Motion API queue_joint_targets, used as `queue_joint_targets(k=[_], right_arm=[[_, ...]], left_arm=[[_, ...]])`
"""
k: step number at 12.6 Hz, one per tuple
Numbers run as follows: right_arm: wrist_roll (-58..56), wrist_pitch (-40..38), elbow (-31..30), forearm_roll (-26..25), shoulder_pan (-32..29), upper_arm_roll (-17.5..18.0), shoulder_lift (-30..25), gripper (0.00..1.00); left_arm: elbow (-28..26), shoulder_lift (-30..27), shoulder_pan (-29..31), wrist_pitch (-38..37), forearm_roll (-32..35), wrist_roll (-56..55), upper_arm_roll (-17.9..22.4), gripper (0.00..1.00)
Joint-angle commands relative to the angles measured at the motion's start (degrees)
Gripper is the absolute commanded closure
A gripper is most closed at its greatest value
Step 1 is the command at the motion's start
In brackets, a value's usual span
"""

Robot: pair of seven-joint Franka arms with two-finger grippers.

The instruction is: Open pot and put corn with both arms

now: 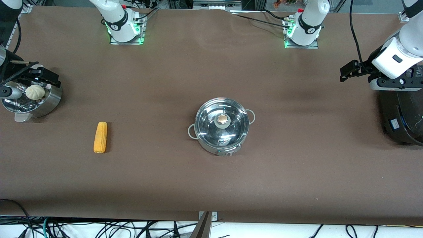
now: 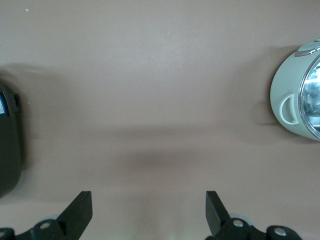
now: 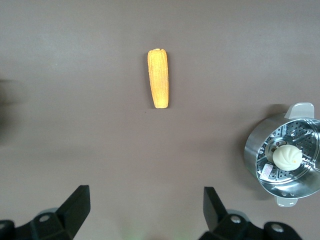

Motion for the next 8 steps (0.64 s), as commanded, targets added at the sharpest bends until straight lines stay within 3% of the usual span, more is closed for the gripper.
queue_joint_targets(k=[1, 8], right_arm=[[0.06, -0.28, 1.39, 0.91, -0.24, -0.09, 0.59, 0.00], [0.07, -0.20, 1.39, 0.91, -0.24, -0.09, 0.59, 0.00]], left_arm=[[3.00, 2.19, 0.34, -1.31, -0.73, 0.93, -0.16, 0.00], [3.26, 2.54, -0.80, -1.31, -1.08, 0.75, -0.50, 0.00]])
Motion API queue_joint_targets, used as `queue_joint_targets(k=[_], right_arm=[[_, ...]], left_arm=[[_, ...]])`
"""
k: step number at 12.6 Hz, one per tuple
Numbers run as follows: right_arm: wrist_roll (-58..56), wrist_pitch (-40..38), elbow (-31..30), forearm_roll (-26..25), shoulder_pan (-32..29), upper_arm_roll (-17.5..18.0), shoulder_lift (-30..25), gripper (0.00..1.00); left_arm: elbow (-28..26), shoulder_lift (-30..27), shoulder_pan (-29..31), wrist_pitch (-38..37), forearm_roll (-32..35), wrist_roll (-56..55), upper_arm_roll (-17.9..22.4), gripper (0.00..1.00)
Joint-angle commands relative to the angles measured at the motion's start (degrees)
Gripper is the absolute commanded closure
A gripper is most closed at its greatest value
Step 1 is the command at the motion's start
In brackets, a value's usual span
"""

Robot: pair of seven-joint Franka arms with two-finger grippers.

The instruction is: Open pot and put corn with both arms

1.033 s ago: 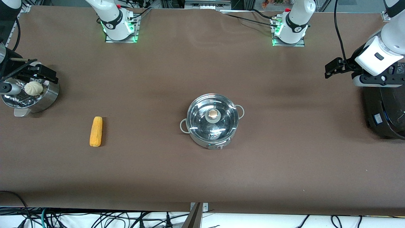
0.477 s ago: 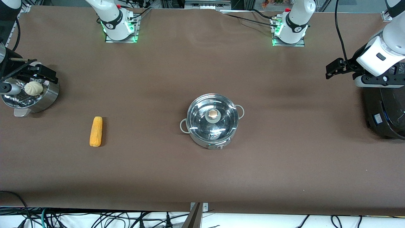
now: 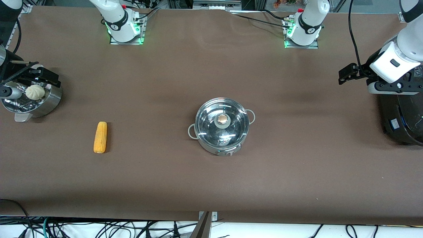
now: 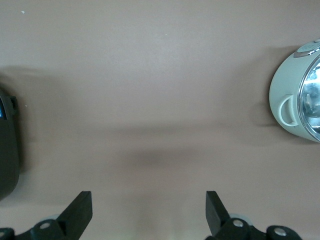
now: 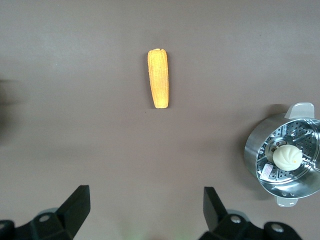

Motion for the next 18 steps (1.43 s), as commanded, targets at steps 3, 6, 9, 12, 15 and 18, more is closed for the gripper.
queue_joint_targets(k=[3, 6, 9, 12, 15, 18], right_arm=[[-0.02, 0.32, 1.39, 0.35, -0.15, -0.08, 1.81, 0.00], [-0.46, 3.82, 1.39, 0.00, -0.23, -0.17, 6.20, 0.00], [-0.29, 9.09, 1.30, -0.09, -0.23, -0.26, 10.59, 0.00], [-0.29, 15.06, 1.04, 0.00, -0.23, -0.26, 17.70, 0.00], [-0.29, 22.89, -0.28, 0.00, -0.15, -0.26, 25.18, 0.00], [-0.46, 30.70, -3.69, -0.18, -0.15, -0.35, 28.62, 0.00]], left_arm=[[5.98, 3.84, -4.84, -1.30, -1.17, 0.40, -1.32, 0.00], [13.73, 10.00, -9.93, -2.97, -1.26, 0.14, -1.32, 0.00], [19.26, 15.88, -15.38, -2.89, -1.43, -5.80, -1.32, 0.00], [25.42, 23.17, -22.41, -2.19, -1.43, -17.58, -1.32, 0.00], [27.55, 29.25, -28.13, 4.73, -1.43, -25.07, -1.41, 0.00], [27.37, 33.91, -32.00, 13.17, -1.43, -34.29, -1.32, 0.00]])
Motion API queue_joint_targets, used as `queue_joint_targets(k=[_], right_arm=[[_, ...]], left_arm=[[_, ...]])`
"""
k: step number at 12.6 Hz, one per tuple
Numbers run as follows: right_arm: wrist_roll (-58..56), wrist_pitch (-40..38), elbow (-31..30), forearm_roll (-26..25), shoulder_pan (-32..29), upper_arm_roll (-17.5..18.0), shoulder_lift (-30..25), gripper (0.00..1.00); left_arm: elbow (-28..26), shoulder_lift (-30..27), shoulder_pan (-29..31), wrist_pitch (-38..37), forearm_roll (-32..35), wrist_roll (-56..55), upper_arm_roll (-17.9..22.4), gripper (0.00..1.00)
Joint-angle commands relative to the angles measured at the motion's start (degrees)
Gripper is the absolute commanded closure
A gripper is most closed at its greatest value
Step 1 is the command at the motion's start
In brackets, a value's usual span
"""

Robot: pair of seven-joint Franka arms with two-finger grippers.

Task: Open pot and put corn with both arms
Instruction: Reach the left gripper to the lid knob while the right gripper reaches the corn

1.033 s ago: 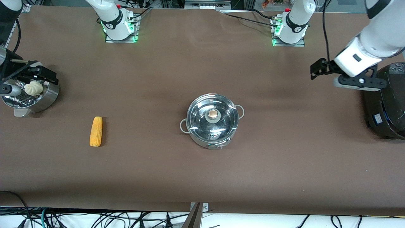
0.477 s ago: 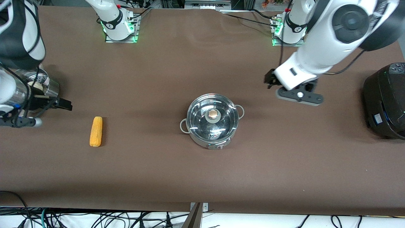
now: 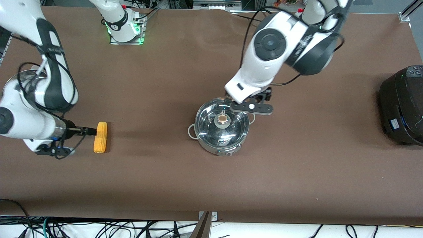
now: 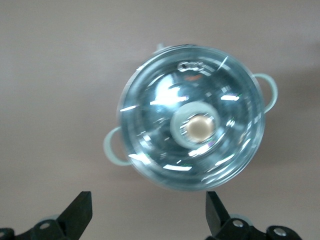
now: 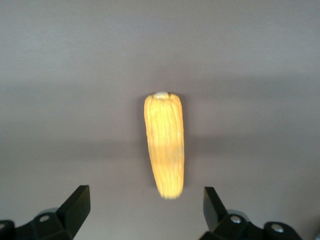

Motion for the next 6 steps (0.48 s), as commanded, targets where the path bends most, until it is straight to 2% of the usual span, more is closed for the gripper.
queue_joint_targets(k=[1, 3, 6], right_arm=[[-0.42, 7.51, -4.52, -0.14, -0.10, 0.03, 0.63, 0.00], [-0.42, 13.76, -8.83, -0.14, -0.19, 0.03, 0.98, 0.00], [-1.46, 16.77, -11.84, -0.32, -0.89, 0.03, 1.51, 0.00]], left_arm=[[2.68, 4.96, -2.46, 4.29, -1.01, -5.82, 0.71, 0.00], [2.24, 7.51, -4.05, 7.36, -0.31, -5.67, 0.79, 0.00], [2.24, 10.15, -3.96, 10.62, -0.22, -4.96, 0.79, 0.00]])
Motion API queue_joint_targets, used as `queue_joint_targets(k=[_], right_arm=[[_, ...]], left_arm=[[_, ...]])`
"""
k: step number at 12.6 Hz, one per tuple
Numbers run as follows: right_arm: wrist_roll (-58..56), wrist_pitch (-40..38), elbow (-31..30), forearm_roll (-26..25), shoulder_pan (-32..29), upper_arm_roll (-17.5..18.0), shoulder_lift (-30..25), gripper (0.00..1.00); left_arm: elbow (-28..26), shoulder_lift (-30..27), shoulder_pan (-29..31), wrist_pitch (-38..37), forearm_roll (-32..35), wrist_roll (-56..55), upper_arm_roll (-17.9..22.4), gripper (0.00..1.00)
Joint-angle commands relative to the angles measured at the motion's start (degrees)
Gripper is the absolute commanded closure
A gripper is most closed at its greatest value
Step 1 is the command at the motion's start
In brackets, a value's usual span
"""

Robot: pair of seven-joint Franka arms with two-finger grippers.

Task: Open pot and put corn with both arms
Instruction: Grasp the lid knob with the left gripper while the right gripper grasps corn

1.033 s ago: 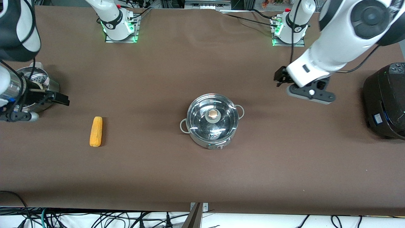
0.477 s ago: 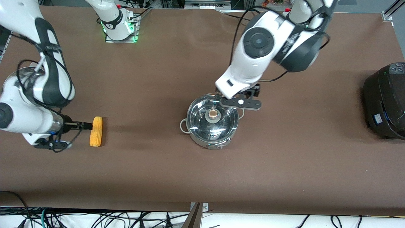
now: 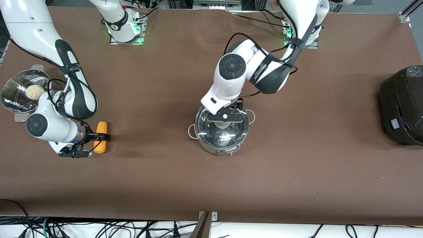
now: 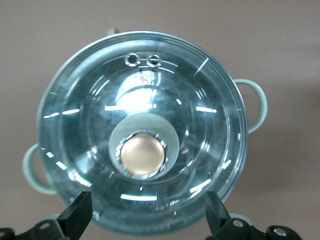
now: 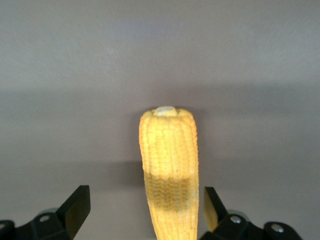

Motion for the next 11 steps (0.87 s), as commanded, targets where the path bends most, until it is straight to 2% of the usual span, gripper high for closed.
queue_joint_targets(k=[1, 8, 11], right_arm=[[-2.38, 2.40, -2.70, -0.29, -1.54, 0.17, -0.34, 0.00], [-6.96, 4.25, -2.70, -0.29, -4.00, 0.17, 1.87, 0.00], [-6.96, 4.34, -2.62, -0.29, -3.92, 0.26, 2.04, 0.00]], left_arm=[[2.08, 1.92, -0.12, 1.46, -0.13, 0.07, 0.77, 0.00], [2.08, 3.77, 1.12, 1.73, -0.22, 1.47, 1.12, 0.00], [1.99, 3.77, 1.21, 7.26, -0.13, 1.30, 1.12, 0.00]])
